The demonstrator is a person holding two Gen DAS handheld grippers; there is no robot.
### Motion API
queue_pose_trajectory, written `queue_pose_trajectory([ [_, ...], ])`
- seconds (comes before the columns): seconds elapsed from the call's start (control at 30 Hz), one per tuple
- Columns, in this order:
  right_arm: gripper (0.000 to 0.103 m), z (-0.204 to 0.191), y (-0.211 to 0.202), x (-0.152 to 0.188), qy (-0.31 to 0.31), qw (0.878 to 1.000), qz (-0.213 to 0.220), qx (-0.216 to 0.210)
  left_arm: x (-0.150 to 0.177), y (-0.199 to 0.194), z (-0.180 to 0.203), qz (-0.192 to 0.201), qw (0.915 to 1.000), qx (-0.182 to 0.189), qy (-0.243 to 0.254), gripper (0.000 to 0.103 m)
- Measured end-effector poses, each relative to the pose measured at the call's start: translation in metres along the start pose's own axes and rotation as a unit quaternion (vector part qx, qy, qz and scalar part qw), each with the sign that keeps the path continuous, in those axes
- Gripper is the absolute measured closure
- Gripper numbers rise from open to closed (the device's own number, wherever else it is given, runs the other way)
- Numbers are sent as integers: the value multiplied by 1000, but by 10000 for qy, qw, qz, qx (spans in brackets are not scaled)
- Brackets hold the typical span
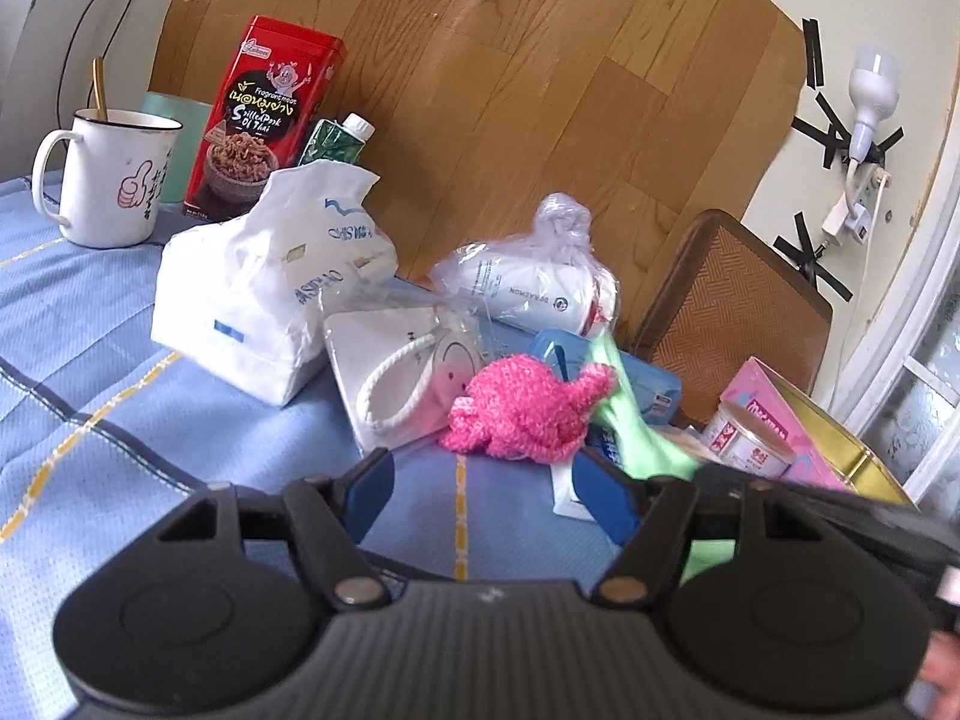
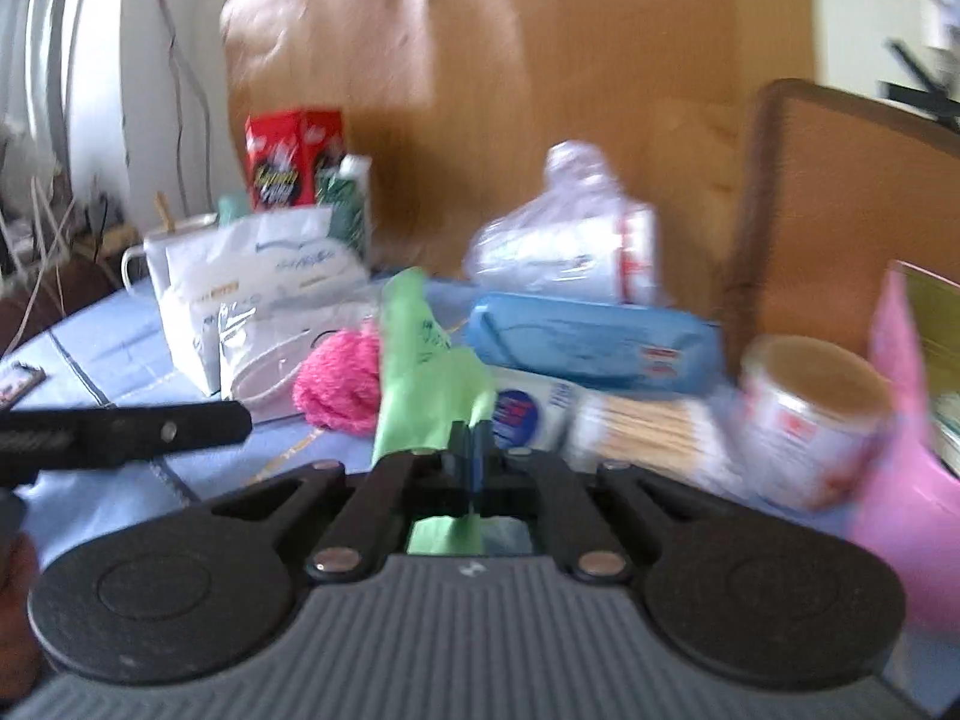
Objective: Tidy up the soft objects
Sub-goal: 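Grasp the light green cloth with the left gripper and lift it, then drop the light green cloth into the pink tin with the left gripper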
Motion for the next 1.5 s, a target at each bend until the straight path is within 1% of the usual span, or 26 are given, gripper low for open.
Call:
queue_pose_trajectory([
  [0.1,100,15,-46,18,208,9996,151,114,1,-1,5,-44,9998,112,153,36],
  [0.2,100,24,-85,40,210,9991,226,282,2,0,17,-170,9987,259,409,36],
  [0.23,99,27,-98,47,202,9990,206,327,3,0,22,-229,9980,355,466,36],
  [0.27,96,30,-108,53,227,9992,148,298,4,0,30,-315,9969,510,504,36],
  [0.33,93,35,-122,65,359,9990,46,255,7,1,52,-552,9923,888,671,36],
  [0.37,87,36,-125,69,429,9987,17,262,9,3,65,-671,9893,992,830,36],
  [0.4,74,38,-129,73,509,9984,7,230,12,5,81,-811,9851,1060,1085,36],
  [0.43,66,37,-128,75,558,9983,9,174,16,7,95,-916,9811,1110,1291,36],
  [0.47,50,36,-128,76,593,9982,35,124,19,10,110,-1051,9756,1210,1499,36],
  [0.5,47,35,-128,77,598,9981,72,101,23,12,121,-1188,9705,1320,1633,36],
  [0.57,47,28,-125,78,529,9986,88,20,30,18,141,-1482,9607,1476,1827,32],
  [0.6,47,24,-123,77,468,9989,67,-27,33,22,150,-1642,9561,1505,1902,27],
  [0.67,47,17,-117,79,299,9995,-41,-90,42,32,163,-1972,9475,1540,1991,22],
  [0.7,48,14,-111,80,204,9997,-126,-71,46,36,167,-2065,9454,1530,2004,22],
  [0.73,48,12,-106,81,119,9997,-214,-31,48,37,170,-2000,9466,1518,2023,21],
  [0.77,57,10,-100,82,56,9995,-315,-4,50,37,174,-1973,9455,1536,2088,33],
  [0.8,78,10,-97,84,38,9993,-359,38,52,36,177,-2044,9419,1589,2138,51],
  [0.83,84,9,-95,83,2,9994,-321,106,53,36,180,-2088,9396,1650,2150,57],
  [0.87,89,9,-95,83,-10,9995,-292,138,55,35,184,-2171,9356,1788,2136,67],
  [0.9,91,9,-95,81,3,9996,-224,157,55,33,189,-2231,9325,1894,2117,72],
  [0.97,92,12,-99,79,4,9997,16,262,54,25,202,-2157,9285,2077,2196,73],
  [1.07,92,15,-115,73,-161,9968,520,585,45,7,226,-1689,9273,2272,2449,73],
  [1.2,92,24,-141,63,-373,9843,1258,1183,29,-8,261,-1254,9208,2717,2503,73],
  [1.33,92,42,-162,56,-548,9641,1793,1879,24,-11,306,-798,9074,3062,2767,73],
  [1.4,92,55,-169,54,-581,9538,1919,2237,28,-7,331,-582,8978,3218,2950,73],
  [1.5,92,78,-176,53,-633,9398,1970,2720,36,-2,365,-357,8830,3448,3164,72],
])
Point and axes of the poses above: each gripper's, at about its wrist camera, not at the fingertips, and y roughly the way its jaws point, z to its right, x to its underside, the point moved 3 cm from there along y, roughly the way its jaws point, and after that the axes turned 9 degrees about -x, right-handed, at the moved point
